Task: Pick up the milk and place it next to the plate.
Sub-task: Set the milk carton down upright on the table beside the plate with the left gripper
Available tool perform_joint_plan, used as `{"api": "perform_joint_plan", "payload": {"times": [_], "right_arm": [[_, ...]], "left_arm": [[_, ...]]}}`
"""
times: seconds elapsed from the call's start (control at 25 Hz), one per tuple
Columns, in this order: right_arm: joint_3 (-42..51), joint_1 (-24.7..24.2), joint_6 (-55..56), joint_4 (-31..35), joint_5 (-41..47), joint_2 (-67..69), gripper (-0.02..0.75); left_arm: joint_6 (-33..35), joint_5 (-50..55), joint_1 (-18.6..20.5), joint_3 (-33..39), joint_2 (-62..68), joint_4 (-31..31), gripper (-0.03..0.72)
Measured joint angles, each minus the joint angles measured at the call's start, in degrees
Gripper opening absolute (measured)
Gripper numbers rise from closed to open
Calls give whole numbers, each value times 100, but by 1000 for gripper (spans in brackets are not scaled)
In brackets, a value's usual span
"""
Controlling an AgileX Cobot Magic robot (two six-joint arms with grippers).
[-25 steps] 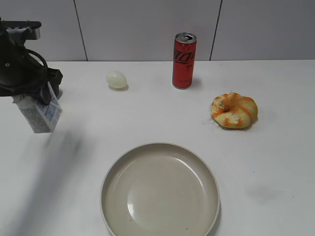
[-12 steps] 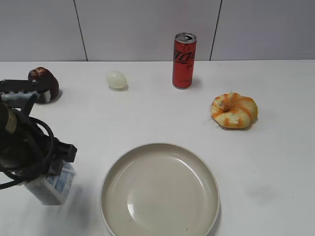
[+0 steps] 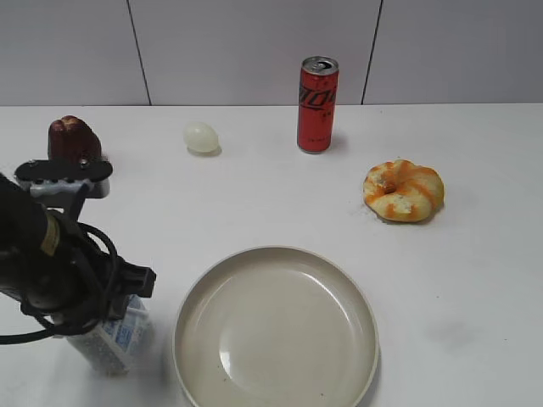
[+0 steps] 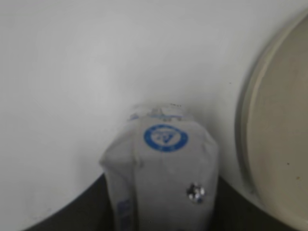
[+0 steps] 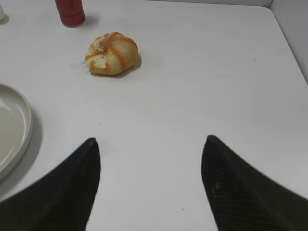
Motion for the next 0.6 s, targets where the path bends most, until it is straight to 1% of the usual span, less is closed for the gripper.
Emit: {"api": "perform_joint_plan", "payload": {"times": [0.16, 0.48, 0.56, 0.6], "right_arm": [[0, 0, 0, 0, 0, 0, 500], [0, 0, 0, 0, 0, 0, 500], [0, 0, 0, 0, 0, 0, 500], [0, 0, 0, 0, 0, 0, 500]], "left_arm": [[-18, -118, 0, 0, 163, -166, 277], [-18, -138, 0, 0, 163, -224, 279], [-13, -138, 0, 0, 163, -229, 301], [7, -138, 0, 0, 163, -236, 328]]}}
